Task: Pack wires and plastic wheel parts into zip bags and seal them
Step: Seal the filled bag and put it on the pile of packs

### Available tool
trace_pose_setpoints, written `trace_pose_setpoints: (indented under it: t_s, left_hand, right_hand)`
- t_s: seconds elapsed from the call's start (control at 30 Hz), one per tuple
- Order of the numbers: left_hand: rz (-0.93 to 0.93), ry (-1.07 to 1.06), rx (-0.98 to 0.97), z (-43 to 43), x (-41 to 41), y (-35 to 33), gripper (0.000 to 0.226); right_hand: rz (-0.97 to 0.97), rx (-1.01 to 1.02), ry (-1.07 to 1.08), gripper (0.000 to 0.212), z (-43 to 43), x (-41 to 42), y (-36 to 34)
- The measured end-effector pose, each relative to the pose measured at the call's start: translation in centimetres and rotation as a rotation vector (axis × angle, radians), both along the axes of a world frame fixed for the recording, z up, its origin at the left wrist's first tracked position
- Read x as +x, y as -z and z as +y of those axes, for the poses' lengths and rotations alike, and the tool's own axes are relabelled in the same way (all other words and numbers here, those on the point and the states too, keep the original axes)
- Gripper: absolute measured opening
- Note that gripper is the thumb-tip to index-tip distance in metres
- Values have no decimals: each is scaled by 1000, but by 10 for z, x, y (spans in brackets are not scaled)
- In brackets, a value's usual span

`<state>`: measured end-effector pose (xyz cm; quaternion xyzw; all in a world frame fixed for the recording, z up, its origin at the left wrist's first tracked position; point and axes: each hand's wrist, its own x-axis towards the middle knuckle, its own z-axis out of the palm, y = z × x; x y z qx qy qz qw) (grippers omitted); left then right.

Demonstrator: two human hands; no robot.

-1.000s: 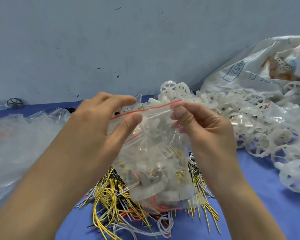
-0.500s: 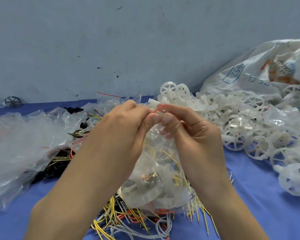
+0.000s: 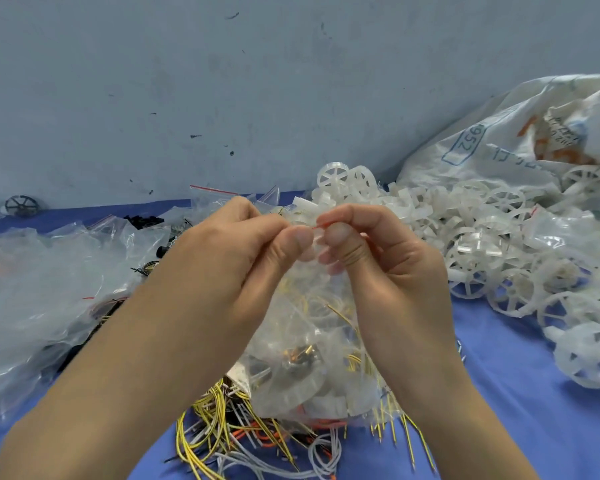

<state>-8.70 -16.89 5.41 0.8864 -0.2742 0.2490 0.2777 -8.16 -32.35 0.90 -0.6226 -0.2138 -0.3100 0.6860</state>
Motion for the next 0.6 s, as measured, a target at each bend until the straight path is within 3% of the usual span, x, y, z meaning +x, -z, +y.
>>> trace_pose_setpoints:
  t_s: [0.17,0.33,0.47,0.6]
  left_hand:
    - [-84,1,17,0,2,-2,25]
    - [-123,-31,-56,-2,6,2,18]
    - [-52,-16,-118,-3,6,4,24]
    - [5,22,-42,-3,5,4,40]
  right_hand:
    - [51,22,-62,7,-1,1,1]
    - [214,27,-104,20,-2,5,6]
    - [171,36,-99,15,-3,5,5]
    - [109,44,-118,5,0,6,4]
